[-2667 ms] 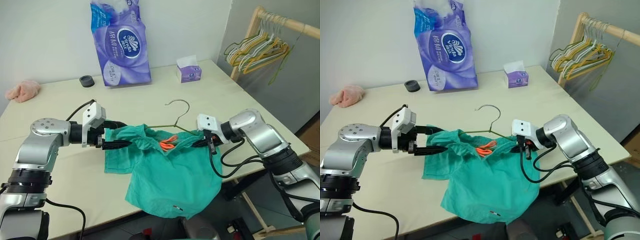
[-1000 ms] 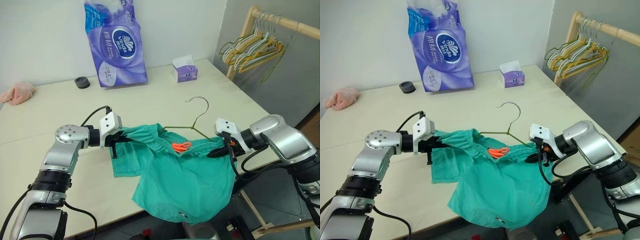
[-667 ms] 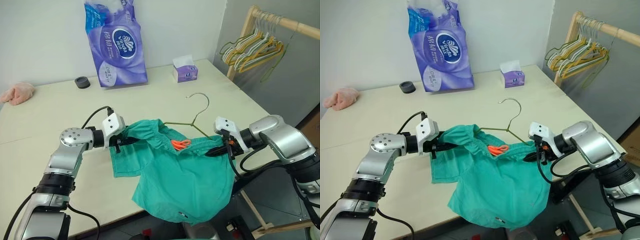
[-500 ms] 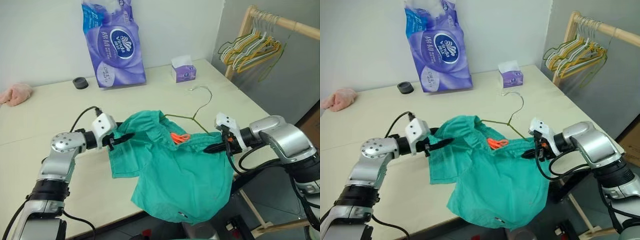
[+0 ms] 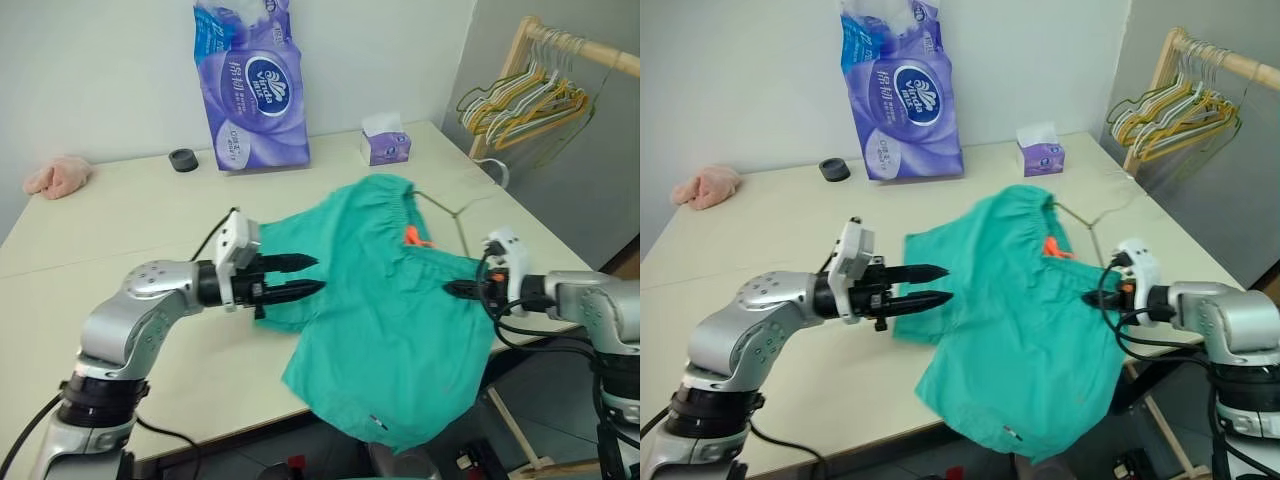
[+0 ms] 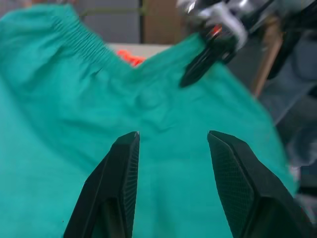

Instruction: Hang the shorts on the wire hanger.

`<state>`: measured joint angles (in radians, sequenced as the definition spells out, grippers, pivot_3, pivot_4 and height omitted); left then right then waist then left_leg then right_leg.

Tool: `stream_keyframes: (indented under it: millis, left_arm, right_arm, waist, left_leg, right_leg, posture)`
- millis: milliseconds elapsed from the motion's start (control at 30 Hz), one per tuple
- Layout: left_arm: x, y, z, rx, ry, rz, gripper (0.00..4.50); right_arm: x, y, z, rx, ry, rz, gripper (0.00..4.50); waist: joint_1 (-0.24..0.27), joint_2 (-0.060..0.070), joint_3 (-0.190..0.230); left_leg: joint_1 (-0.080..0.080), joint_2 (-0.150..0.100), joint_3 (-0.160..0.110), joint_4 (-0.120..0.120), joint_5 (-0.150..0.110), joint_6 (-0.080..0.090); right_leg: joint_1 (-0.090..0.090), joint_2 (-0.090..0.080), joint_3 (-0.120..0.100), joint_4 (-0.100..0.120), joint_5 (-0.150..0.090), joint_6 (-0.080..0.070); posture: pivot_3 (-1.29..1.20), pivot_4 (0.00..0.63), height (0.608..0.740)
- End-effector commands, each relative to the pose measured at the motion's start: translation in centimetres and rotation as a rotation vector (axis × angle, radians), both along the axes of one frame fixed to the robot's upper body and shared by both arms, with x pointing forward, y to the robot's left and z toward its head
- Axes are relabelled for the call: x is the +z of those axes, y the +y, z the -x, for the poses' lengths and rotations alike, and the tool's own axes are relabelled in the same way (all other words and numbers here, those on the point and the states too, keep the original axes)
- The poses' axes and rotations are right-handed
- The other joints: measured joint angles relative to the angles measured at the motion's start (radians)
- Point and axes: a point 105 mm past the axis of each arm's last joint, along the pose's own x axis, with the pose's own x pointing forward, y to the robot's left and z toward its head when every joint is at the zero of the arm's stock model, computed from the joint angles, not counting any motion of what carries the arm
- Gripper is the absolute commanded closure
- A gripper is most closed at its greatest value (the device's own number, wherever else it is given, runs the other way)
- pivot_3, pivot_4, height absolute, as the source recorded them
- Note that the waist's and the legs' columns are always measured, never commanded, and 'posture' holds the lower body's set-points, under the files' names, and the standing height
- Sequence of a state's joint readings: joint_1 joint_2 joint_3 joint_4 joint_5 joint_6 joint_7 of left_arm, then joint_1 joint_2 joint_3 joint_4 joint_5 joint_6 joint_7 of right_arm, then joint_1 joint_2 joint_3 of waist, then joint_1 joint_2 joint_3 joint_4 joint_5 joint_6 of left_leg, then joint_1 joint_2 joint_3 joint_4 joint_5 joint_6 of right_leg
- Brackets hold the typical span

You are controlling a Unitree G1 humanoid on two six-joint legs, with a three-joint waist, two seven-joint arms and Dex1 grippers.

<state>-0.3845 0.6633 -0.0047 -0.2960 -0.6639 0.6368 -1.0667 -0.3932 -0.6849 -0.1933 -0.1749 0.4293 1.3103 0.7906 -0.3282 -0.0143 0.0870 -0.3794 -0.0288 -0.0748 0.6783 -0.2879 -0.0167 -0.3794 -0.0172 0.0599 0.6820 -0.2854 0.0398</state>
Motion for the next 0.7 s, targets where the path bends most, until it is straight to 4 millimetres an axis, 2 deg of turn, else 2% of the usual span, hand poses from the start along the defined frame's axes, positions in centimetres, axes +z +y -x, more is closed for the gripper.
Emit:
stream_keyframes:
  millis: [33,67,167,300,400,567,700]
  left_arm:
    - [1.5,-2.1,-0.1,-0.064,-0.007,0.048,2.21]
    - [1.9,-2.8,-0.5,-0.075,-0.013,0.061,2.21]
    - [2.6,-4.2,-1.0,-0.102,-0.030,0.081,2.21]
    - [4.0,-7.4,-1.6,-0.127,-0.147,0.088,2.21]
    - [4.5,-9.3,-1.7,-0.153,-0.190,0.080,2.21]
    - [5.1,-12.0,-1.7,-0.203,-0.218,0.075,2.21]
    - [5.6,-13.1,-2.5,-0.190,-0.237,0.064,2.21]
  right_arm:
    - [1.6,-4.1,0.2,-0.175,-0.085,0.063,4.50]
    - [1.6,-5.5,0.5,-0.227,-0.093,0.098,4.50]
    - [1.5,-8.0,1.5,-0.313,-0.086,0.144,4.50]
    - [1.7,-13.8,3.9,-0.522,-0.025,0.252,4.50]
    - [2.5,-16.8,5.6,-0.615,-0.006,0.336,4.50]
    - [3.8,-20.4,7.3,-0.747,-0.010,0.423,4.50]
    - [5.2,-21.5,7.3,-0.787,-0.060,0.455,4.50]
  waist:
    - [-0.007,0.003,0.002]
    - [-0.005,0.004,0.002]
    - [-0.015,0.007,0.004]
    - [-0.036,0.011,0.007]
    - [-0.047,0.011,0.011]
    - [-0.100,0.006,0.019]
    - [-0.140,0.006,0.026]
  left_leg:
    - [0.000,0.000,0.000,0.000,0.000,0.000]
    - [0.000,0.000,0.001,0.000,0.000,0.001]
    - [0.000,-0.001,0.002,0.000,-0.001,0.001]
    - [0.001,-0.001,0.003,0.000,-0.002,0.004]
    - [0.002,-0.002,0.006,0.000,-0.005,0.008]
    - [0.005,-0.001,0.013,-0.001,-0.007,0.011]
    - [0.006,-0.001,0.018,-0.001,-0.010,0.015]
  right_leg:
    - [0.000,0.000,0.000,0.000,0.000,0.000]
    - [0.000,0.001,0.001,0.000,0.000,0.000]
    - [0.001,0.001,0.002,-0.001,-0.001,0.001]
    - [0.002,0.003,0.003,-0.001,-0.002,0.004]
    - [0.006,0.006,0.007,-0.003,-0.004,0.006]
    - [0.008,0.007,0.012,-0.004,-0.009,0.014]
    - [0.008,0.007,0.013,-0.006,-0.010,0.016]
  posture:
    - [-0.46,0.092,0.740]
    - [-0.47,0.095,0.740]
    - [-0.49,0.100,0.740]
    - [-0.53,0.118,0.740]
    - [-0.56,0.130,0.740]
    - [-0.59,0.143,0.740]
    - [-0.59,0.147,0.740]
